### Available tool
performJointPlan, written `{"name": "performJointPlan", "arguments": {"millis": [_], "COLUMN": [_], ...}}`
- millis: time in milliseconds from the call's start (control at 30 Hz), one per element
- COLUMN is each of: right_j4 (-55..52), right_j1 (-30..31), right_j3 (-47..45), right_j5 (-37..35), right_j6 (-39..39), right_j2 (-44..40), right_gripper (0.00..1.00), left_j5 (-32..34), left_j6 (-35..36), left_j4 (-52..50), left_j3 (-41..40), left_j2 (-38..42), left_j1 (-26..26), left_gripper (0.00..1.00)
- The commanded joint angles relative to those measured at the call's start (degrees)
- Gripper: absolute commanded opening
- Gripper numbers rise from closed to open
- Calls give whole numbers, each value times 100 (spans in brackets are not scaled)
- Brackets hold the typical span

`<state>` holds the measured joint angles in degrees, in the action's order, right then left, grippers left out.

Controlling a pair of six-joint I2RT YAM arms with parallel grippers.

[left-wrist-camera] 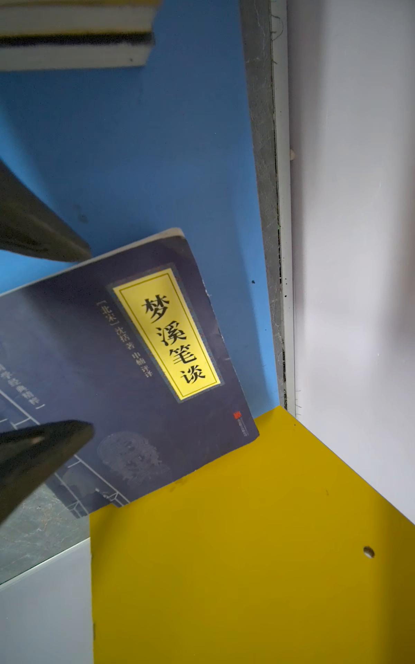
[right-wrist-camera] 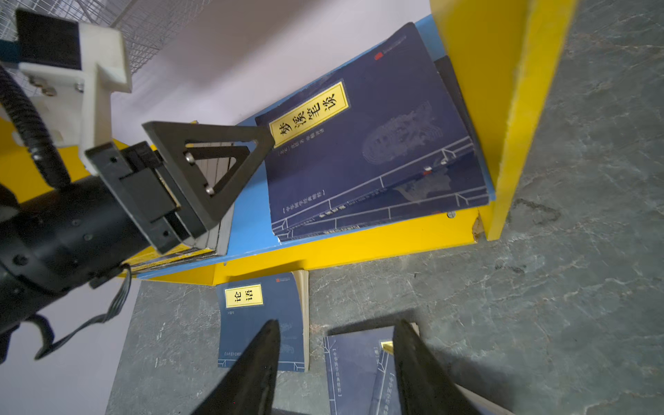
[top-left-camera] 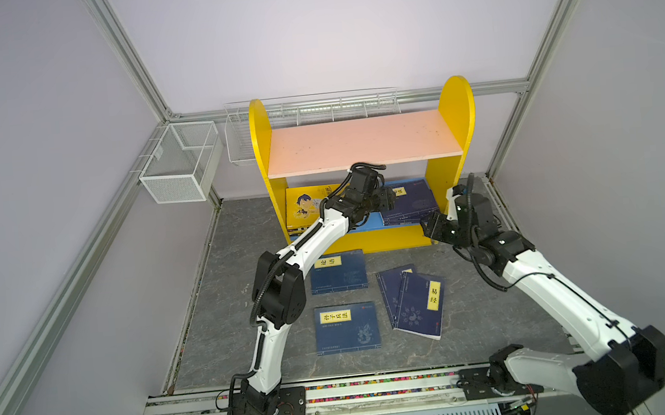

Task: Stacking books/files
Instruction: Place the book at the bookshelf.

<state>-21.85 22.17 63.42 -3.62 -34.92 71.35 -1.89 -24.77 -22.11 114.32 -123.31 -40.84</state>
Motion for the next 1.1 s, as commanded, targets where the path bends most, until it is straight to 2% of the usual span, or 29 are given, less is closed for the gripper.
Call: {"name": "performJointPlan", "arguments": {"millis": [0,233,367,600,700,900,1067], "right_j4": [-334,-719,-1045,-1052,-1007,-960,-814], "right_j1": [71,104,168,361,420,559,705], "right_j3": [307,704,935,963,905,852,806], "right_j5": [-176,-367,-599,-764,-729,-597,-341], "right_j6": [331,738,995,1118,1084,1000,1057], "right_j2": [291,698,1021,1259,1254,1182,1165], "right_gripper": [54,54,54,53,53,53,54], "left_j5": [339,600,1008,1290,1403,1119,1046], "left_j6": [-24,203,355,-7,19,-42,271], "left_j4": [36,1179,1874,2503,2457,2243,2259], "left_j3": [-332,-1863,-2932,-4432,-4449,-4025,-3697], "left_j2": [55,1340,2332,3663,3659,3086,2588], "left_j1": [176,105,-53,-83,-19,423,507], "left_gripper": [71,72,72,73,74,74,74]}}
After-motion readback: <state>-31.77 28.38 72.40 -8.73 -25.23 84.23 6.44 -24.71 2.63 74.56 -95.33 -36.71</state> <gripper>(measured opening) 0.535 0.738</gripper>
